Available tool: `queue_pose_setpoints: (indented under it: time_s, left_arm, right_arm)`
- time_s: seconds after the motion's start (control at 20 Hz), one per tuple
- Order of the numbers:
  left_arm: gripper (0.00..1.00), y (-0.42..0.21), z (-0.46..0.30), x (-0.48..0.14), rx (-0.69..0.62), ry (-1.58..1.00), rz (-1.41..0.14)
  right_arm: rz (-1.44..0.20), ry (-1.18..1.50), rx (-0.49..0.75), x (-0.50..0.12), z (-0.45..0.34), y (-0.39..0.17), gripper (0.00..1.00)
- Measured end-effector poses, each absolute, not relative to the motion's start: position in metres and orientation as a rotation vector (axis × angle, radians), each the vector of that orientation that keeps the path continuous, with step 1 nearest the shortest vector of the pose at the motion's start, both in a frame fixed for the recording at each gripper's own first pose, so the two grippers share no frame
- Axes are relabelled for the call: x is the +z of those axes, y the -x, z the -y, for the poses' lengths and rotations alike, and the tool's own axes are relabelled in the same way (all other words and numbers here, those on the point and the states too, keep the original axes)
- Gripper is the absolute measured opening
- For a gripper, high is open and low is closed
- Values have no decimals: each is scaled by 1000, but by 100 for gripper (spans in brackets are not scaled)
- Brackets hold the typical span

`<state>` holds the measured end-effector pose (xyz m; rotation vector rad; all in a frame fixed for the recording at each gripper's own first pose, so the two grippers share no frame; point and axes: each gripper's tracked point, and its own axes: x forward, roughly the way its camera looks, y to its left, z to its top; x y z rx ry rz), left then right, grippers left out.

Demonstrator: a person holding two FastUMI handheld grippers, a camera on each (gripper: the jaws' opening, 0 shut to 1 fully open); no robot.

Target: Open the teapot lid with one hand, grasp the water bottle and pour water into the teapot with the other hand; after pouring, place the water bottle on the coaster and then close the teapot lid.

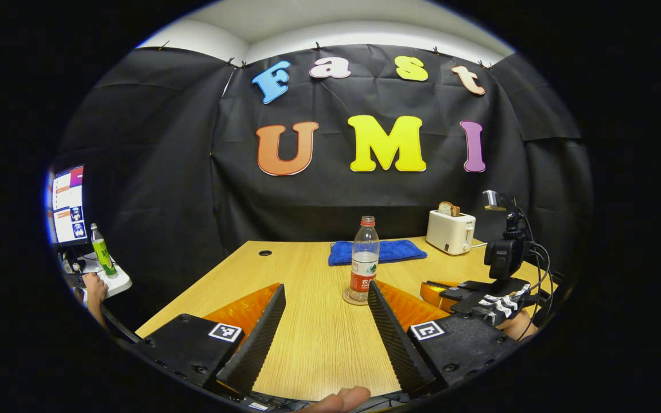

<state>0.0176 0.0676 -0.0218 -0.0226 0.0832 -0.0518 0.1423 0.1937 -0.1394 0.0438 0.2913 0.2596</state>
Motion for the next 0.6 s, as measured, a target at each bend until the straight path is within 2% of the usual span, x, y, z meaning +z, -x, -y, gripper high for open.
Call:
queue_pose_setpoints:
  time_s: [0.25, 0.35, 0.4, 0.45, 0.5, 0.6]
  left_arm:
    - [91, -21, -66, -26, -57, 17, -96]
    - [91, -21, -67, -28, -58, 19, -104]
    - [91, -21, -68, -28, -56, 22, -106]
    - [91, -21, -70, -28, -54, 26, -107]
    - [91, -22, -70, -28, -54, 29, -107]
    - [91, -23, -71, -28, -52, 35, -108]
  right_arm:
    - [-302, -41, 274, -144, -199, -142, 4]
    - [-289, -33, 266, -139, -197, -140, 9]
    - [-281, -27, 263, -135, -197, -139, 6]
    - [-272, -20, 257, -132, -195, -137, 11]
    - [-262, -11, 254, -128, -195, -136, 22]
    - [-238, 15, 241, -118, -192, -132, 30]
